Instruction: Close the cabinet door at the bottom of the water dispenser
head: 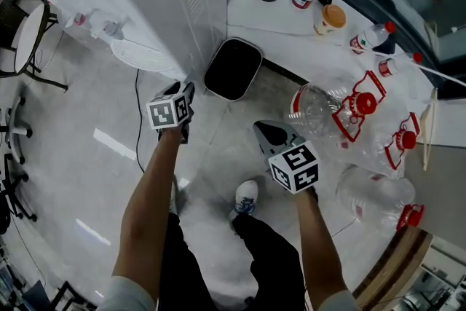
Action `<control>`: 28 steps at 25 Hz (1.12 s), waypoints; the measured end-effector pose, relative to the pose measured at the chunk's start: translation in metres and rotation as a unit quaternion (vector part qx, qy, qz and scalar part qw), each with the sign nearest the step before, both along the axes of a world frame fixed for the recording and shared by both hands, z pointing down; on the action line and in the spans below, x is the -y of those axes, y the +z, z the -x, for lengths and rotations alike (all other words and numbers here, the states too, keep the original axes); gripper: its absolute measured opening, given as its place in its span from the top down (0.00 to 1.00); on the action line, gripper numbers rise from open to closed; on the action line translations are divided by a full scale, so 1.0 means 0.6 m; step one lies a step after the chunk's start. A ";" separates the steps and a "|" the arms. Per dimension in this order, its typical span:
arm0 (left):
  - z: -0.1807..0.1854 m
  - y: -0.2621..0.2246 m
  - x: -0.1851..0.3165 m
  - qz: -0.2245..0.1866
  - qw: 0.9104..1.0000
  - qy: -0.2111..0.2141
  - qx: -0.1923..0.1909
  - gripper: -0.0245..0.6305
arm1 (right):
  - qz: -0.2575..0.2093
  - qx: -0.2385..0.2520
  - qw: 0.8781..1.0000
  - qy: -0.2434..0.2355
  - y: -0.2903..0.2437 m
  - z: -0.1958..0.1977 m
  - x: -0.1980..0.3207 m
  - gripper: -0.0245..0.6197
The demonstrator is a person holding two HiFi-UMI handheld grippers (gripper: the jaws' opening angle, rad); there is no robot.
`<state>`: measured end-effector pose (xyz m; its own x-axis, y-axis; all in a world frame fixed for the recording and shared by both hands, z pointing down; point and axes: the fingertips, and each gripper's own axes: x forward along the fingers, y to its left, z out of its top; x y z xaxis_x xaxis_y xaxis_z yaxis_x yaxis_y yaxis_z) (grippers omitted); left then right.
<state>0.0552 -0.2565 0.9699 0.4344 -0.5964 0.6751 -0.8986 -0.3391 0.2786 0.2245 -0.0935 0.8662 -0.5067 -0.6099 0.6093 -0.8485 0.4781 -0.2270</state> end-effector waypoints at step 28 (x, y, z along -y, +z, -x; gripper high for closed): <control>0.170 -0.632 -0.120 -0.056 0.998 -0.005 0.019 0.93 | -0.125 -0.068 0.990 -0.011 -0.672 0.010 0.115 0.93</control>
<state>-0.0467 -0.1847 0.5909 0.4032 -0.6730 0.6201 -0.9112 -0.3577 0.2043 0.2187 -0.1625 0.4628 -0.4458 -0.7395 0.5044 -0.8515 0.5242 0.0159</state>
